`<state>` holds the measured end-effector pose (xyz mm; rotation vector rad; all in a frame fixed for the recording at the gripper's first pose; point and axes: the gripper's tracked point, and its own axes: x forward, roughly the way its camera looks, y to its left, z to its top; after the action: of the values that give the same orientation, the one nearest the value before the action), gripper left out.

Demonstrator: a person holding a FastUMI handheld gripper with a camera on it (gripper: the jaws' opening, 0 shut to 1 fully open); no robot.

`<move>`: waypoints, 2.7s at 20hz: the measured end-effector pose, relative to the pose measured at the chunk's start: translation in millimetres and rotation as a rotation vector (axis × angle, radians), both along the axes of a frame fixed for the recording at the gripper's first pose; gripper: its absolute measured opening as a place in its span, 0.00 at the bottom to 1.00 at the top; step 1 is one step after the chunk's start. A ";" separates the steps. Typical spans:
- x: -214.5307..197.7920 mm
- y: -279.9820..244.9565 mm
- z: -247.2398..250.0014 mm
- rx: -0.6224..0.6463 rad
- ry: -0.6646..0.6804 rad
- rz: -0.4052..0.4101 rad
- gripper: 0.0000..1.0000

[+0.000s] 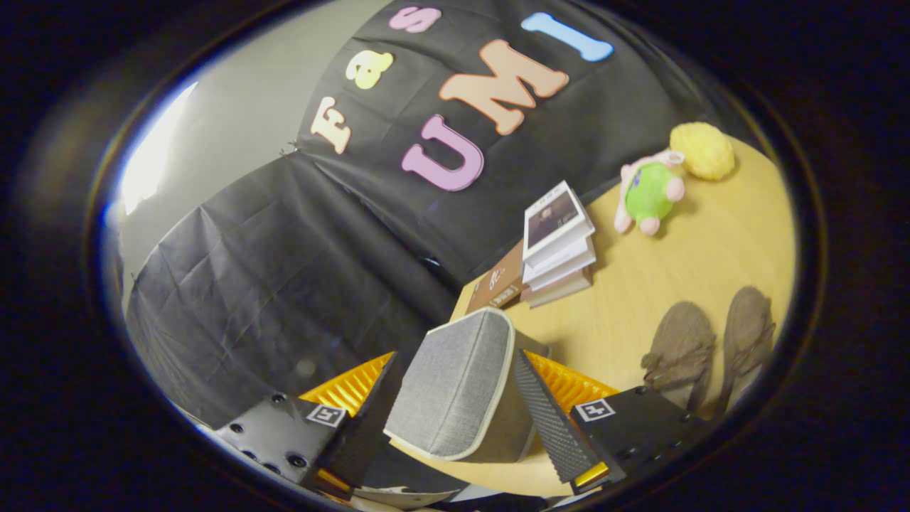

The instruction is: Open the storage box then place both shoes into the box .Put the left shoe in first, then the right shoe, with the right side of both shoes facing outward in a uniform manner.

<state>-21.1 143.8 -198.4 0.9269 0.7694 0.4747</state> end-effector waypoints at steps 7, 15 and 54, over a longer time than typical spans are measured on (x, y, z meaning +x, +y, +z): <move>-32.3 30.9 -29.8 0.194 0.198 0.074 0.99; -65.8 59.5 -64.9 0.353 0.400 0.117 0.99; -36.7 156.3 87.0 0.305 0.144 0.331 0.12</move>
<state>-57.8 300.1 -111.4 1.1299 1.0060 0.8391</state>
